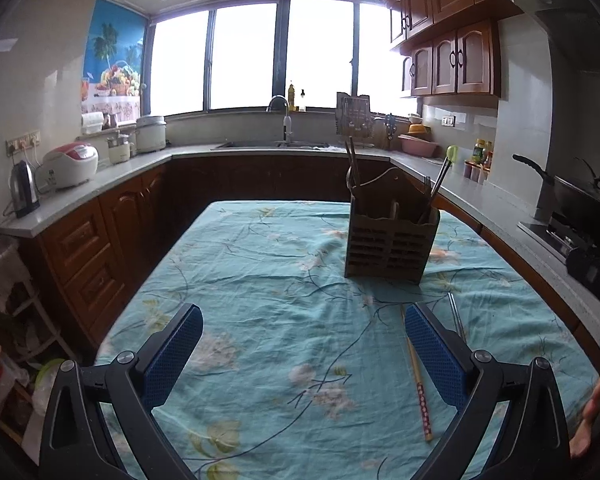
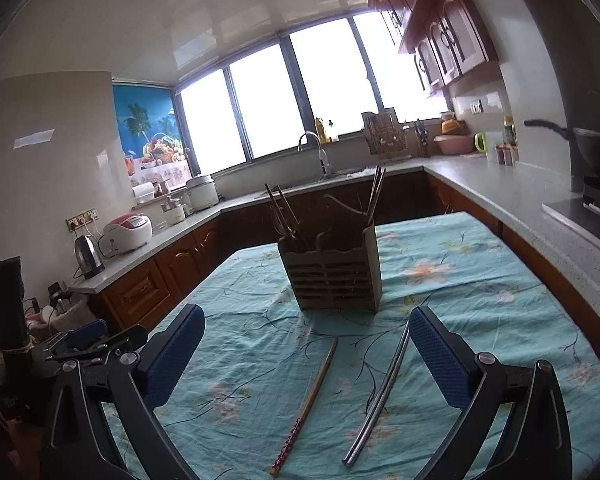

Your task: Organize utensils

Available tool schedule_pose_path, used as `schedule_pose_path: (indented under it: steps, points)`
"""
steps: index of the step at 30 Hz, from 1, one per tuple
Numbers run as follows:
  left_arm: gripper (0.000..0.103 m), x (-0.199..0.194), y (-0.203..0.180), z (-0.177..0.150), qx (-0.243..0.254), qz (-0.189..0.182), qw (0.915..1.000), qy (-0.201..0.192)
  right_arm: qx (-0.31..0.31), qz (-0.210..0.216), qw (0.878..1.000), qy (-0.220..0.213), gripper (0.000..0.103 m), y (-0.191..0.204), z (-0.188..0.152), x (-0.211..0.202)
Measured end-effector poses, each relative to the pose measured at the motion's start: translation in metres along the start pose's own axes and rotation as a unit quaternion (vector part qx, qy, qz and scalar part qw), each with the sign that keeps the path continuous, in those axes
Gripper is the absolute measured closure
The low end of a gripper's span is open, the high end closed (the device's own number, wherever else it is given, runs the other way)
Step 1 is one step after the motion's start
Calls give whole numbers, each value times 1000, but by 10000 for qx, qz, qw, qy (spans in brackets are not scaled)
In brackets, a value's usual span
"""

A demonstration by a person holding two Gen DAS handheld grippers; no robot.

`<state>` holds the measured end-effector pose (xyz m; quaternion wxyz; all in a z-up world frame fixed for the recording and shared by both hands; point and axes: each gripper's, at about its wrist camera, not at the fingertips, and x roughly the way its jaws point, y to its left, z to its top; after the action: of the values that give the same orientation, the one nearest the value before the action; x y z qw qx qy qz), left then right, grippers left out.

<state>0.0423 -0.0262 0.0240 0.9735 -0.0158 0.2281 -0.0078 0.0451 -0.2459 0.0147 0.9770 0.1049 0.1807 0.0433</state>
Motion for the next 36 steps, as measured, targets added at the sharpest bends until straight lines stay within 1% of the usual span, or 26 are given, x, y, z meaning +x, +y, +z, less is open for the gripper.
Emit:
schedule_pose_path:
  steps: [3, 6, 11, 14, 19, 26, 32, 36]
  points:
    - [1, -6, 0, -6, -14, 104, 9999, -122, -165, -99, 9996, -226, 0, 5, 3, -15]
    - [1, -8, -2, -14, -5, 238, 9994, -263, -334, -237, 9982, -443, 0, 8, -1, -24]
    - [1, 0, -5, -28, 73, 350, 9986, -396, -457, -417, 9960, -638, 0, 6, -17, -22]
    - [1, 5, -5, -36, 74, 367, 9985, -387, -487, -512, 9960, -542, 0, 4, -28, -12]
    - [1, 10, -4, -39, 107, 446, 9981, -403, -424, -515, 9970, -386, 0, -1, -41, 0]
    - [1, 13, -3, -43, 98, 464, 9978, -463, -501, -502, 9966, -418, 0, 2, -44, 0]
    - [1, 14, 0, -49, 64, 386, 9977, -554, -521, -509, 9965, -410, 0, 2, -47, 0]
    - [1, 13, 4, -53, -11, 211, 9978, -628, -509, -548, 9965, -377, 0, 0, -50, 3]
